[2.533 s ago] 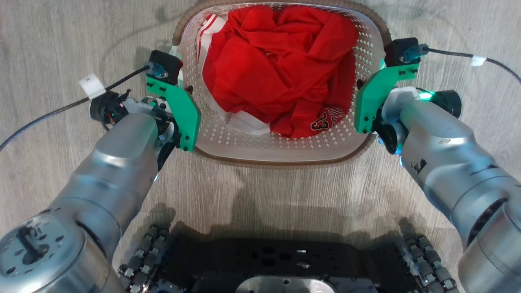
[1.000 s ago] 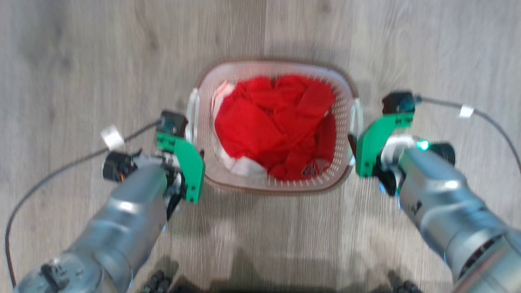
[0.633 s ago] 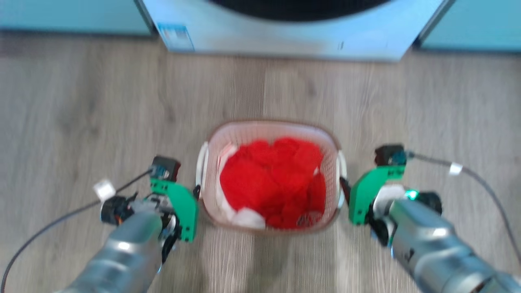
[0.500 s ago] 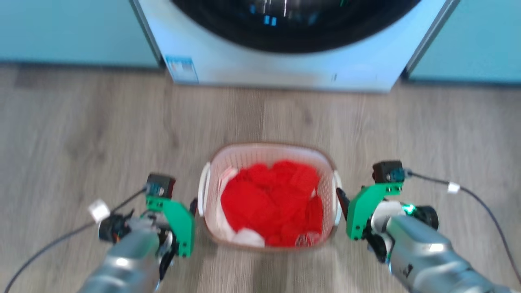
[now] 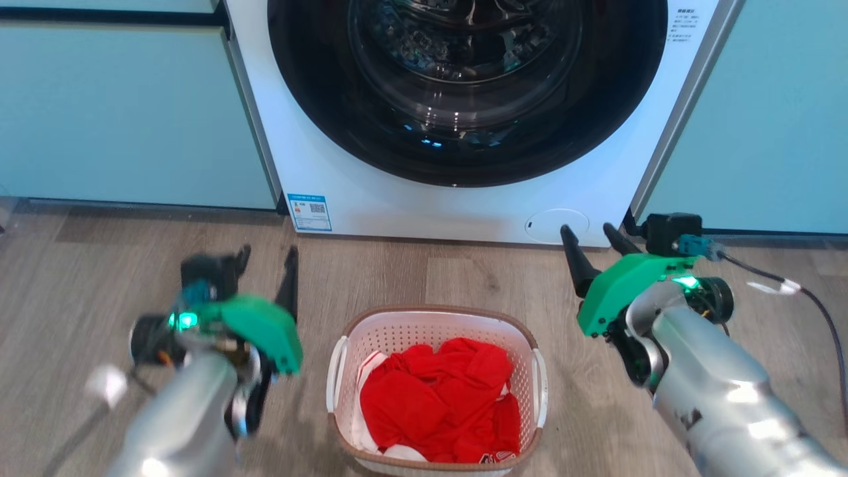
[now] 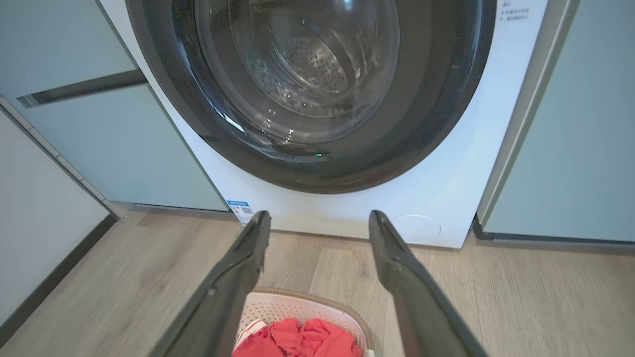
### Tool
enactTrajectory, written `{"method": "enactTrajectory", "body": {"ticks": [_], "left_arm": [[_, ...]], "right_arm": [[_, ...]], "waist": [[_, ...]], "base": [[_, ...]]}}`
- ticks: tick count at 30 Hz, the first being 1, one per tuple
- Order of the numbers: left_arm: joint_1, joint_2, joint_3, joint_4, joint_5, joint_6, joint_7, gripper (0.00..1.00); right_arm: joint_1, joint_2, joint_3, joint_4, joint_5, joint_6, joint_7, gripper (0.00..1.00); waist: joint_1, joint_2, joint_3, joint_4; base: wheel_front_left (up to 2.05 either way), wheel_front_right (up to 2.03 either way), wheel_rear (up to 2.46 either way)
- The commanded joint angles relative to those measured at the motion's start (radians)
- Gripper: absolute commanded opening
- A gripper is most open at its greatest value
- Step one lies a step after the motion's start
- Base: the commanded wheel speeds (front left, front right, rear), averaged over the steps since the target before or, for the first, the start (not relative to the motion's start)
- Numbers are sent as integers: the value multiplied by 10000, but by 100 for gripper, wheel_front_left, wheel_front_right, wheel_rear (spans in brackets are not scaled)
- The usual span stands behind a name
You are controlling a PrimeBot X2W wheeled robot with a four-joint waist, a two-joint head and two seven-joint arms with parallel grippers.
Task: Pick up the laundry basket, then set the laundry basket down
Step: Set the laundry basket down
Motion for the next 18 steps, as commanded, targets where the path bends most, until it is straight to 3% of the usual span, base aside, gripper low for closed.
{"method": "enactTrajectory", "body": {"ticks": [1, 5, 10, 18], "left_arm": [[144, 259, 767, -673, 435, 77, -122, 100], [1178, 1, 2468, -2603, 1962, 25, -123, 100], [2236, -834, 4329, -4592, 3388, -440, -123, 100], [3699, -1864, 5831, -5586, 4365, -1621, -123, 100]], "right_arm": [[350, 41, -300, -595, -519, 69, -133, 100], [1250, 201, -1890, -2336, -2221, 69, -133, 100], [2524, 596, -3204, -4685, -3910, 69, -134, 100], [4370, 916, -4277, -7197, -5062, 69, -135, 100]], "waist": [[2, -1, -51, -16], [2, -1, -141, -25], [2, -1, -123, -26], [2, -1, -76, -136]], "base": [[0, 0, 0], [0, 0, 0], [0, 0, 0], [0, 0, 0]]}}
